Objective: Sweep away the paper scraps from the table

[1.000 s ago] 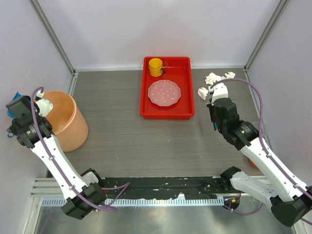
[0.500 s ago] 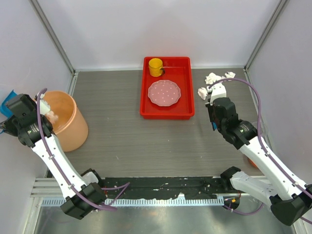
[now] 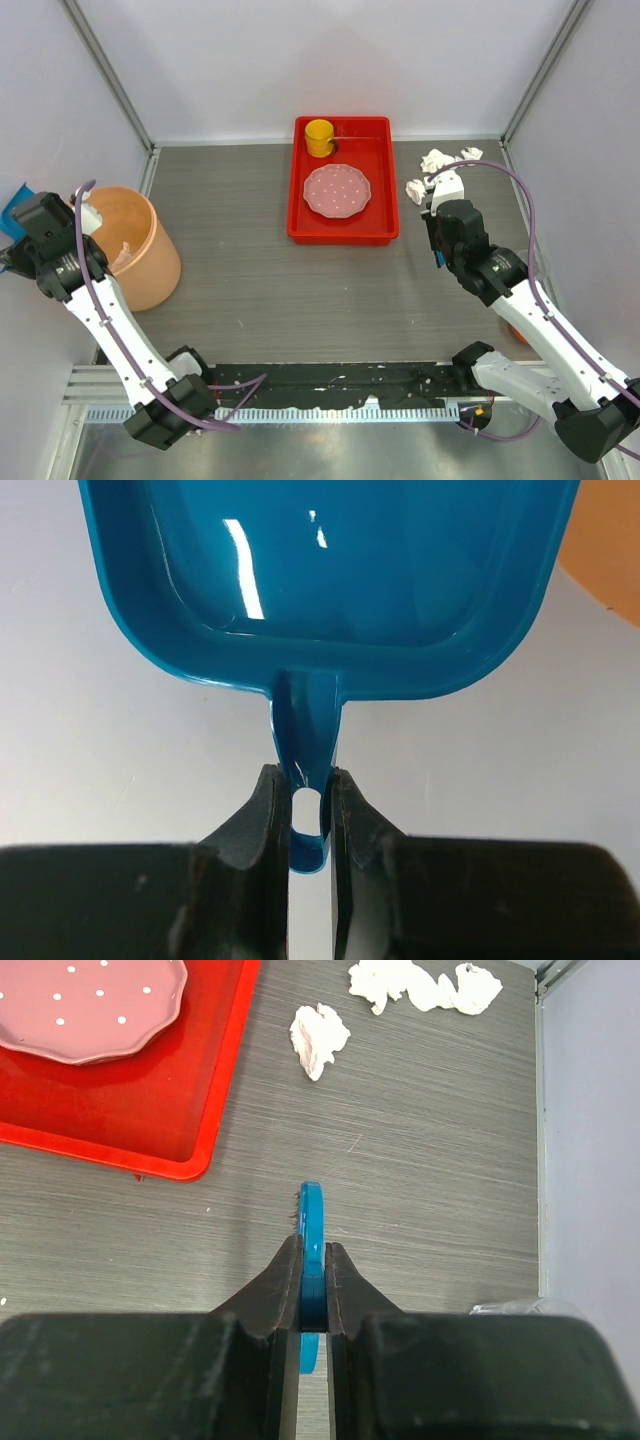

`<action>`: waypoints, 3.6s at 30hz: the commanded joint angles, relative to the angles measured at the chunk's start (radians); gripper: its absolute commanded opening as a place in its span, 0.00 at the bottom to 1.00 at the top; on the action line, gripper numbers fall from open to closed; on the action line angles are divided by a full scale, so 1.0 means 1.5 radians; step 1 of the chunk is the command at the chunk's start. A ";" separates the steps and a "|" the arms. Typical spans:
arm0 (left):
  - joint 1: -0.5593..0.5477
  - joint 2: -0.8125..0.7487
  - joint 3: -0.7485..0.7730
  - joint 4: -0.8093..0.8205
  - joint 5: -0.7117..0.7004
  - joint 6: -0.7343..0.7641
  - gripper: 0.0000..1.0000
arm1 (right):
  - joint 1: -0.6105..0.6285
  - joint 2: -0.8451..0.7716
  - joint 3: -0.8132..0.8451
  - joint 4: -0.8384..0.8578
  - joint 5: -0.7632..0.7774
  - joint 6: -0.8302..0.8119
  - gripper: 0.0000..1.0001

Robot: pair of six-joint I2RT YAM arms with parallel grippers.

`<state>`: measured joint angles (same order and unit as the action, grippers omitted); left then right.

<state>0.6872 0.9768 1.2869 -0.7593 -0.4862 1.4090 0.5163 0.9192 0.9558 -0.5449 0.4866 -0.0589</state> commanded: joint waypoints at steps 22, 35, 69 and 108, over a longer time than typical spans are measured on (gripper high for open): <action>-0.476 0.101 0.112 -0.388 0.381 -0.616 0.00 | -0.212 0.257 0.190 0.354 -0.166 -0.015 0.01; -0.641 0.171 -0.079 -0.207 0.394 -0.692 0.00 | -0.250 0.677 0.495 0.393 -0.197 -0.205 0.01; -0.653 0.138 -0.197 -0.143 0.301 -0.648 0.00 | 0.065 0.205 -0.133 0.275 -0.100 -0.308 0.01; -1.094 0.448 -0.151 0.087 0.322 -0.624 0.00 | -0.107 0.012 -0.148 0.110 -0.220 0.107 0.01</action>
<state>-0.9436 1.6123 1.0164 -0.7158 -0.0265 0.4587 0.3576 0.9203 0.7357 -0.4530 0.2695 0.0460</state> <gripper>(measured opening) 0.158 0.146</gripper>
